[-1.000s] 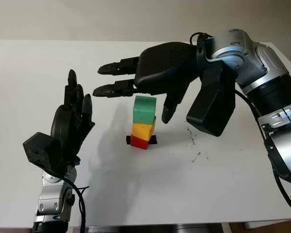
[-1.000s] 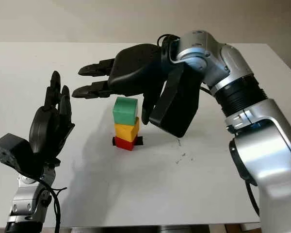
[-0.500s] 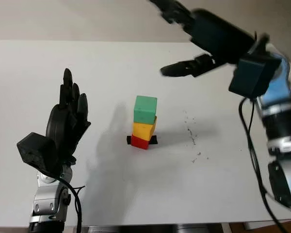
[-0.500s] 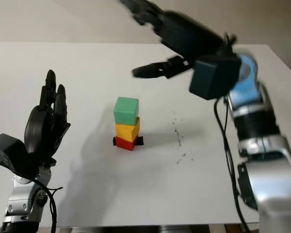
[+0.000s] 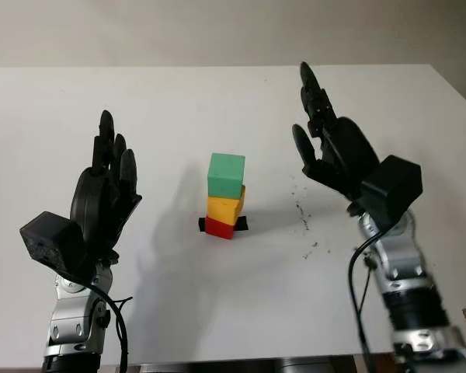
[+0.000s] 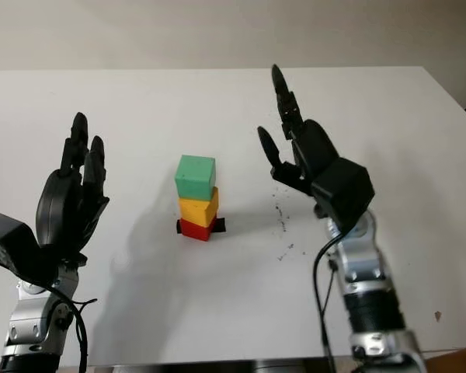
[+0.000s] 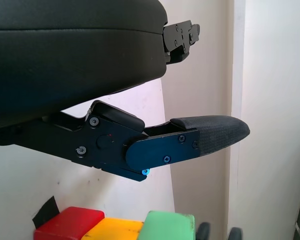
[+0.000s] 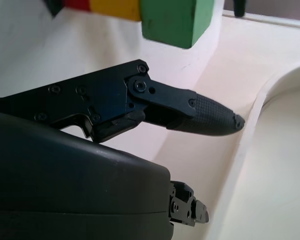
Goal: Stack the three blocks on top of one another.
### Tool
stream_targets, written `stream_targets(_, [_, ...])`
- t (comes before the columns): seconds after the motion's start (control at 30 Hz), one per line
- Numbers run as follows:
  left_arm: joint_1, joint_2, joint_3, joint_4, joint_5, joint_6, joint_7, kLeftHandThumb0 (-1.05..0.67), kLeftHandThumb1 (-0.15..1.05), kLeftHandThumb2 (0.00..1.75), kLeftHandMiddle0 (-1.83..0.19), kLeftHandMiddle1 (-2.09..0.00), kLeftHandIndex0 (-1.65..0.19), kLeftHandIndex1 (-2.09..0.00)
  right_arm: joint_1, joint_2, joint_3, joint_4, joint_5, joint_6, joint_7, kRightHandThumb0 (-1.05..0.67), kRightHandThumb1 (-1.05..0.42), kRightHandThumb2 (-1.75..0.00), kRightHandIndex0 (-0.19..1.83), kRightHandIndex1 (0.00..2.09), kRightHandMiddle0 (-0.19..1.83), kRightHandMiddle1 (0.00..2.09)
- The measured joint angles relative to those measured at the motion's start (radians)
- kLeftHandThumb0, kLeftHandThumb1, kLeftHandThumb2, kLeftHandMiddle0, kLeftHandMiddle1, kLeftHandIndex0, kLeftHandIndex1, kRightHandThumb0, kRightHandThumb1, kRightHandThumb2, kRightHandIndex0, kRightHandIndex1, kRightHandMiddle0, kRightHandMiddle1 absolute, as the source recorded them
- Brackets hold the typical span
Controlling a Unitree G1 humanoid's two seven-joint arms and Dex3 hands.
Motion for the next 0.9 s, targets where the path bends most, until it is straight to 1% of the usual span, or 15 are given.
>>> stream_targets(0.13, [0.001,0.000,-0.001,0.001,0.001,-0.012,-0.001,-0.79,1.05,0.61,0.19,-0.04,0.19,-0.04,0.028,0.055,-0.030,-0.107,0.076,0.171,-0.039,-0.74,-1.05,-0.79,-0.19,0.00,-0.19,0.00])
stream_targets(0.27, [0.004,0.000,-0.003,0.001,0.010,-0.021,-0.008,-0.78,1.05,0.62,0.19,-0.01,0.19,0.00,0.054,0.101,-0.059,-0.168,0.114,0.269,-0.093,-0.73,-1.05,-0.81,-0.19,0.00,-0.19,0.00])
stream_targets(0.37, [0.011,0.000,-0.005,-0.001,0.007,-0.018,-0.019,-0.78,1.05,0.62,0.19,0.00,0.19,0.00,0.080,0.113,-0.060,-0.188,0.121,0.300,-0.101,-0.72,-1.05,-0.81,-0.19,0.00,-0.19,0.00])
stream_targets(0.6, [0.028,0.000,-0.004,-0.029,0.000,0.003,-0.031,-0.78,1.05,0.61,0.19,-0.01,0.19,-0.01,0.102,0.113,-0.060,-0.205,0.130,0.326,-0.071,-0.73,-1.05,-0.79,-0.19,0.00,-0.19,0.00])
stream_targets(0.9, [0.082,0.006,-0.007,-0.107,0.000,0.054,-0.046,-0.78,1.05,0.62,0.19,0.00,0.19,0.00,0.148,0.111,-0.058,-0.270,0.130,0.363,-0.051,-0.72,-1.05,-0.76,-0.19,0.00,-0.19,0.00])
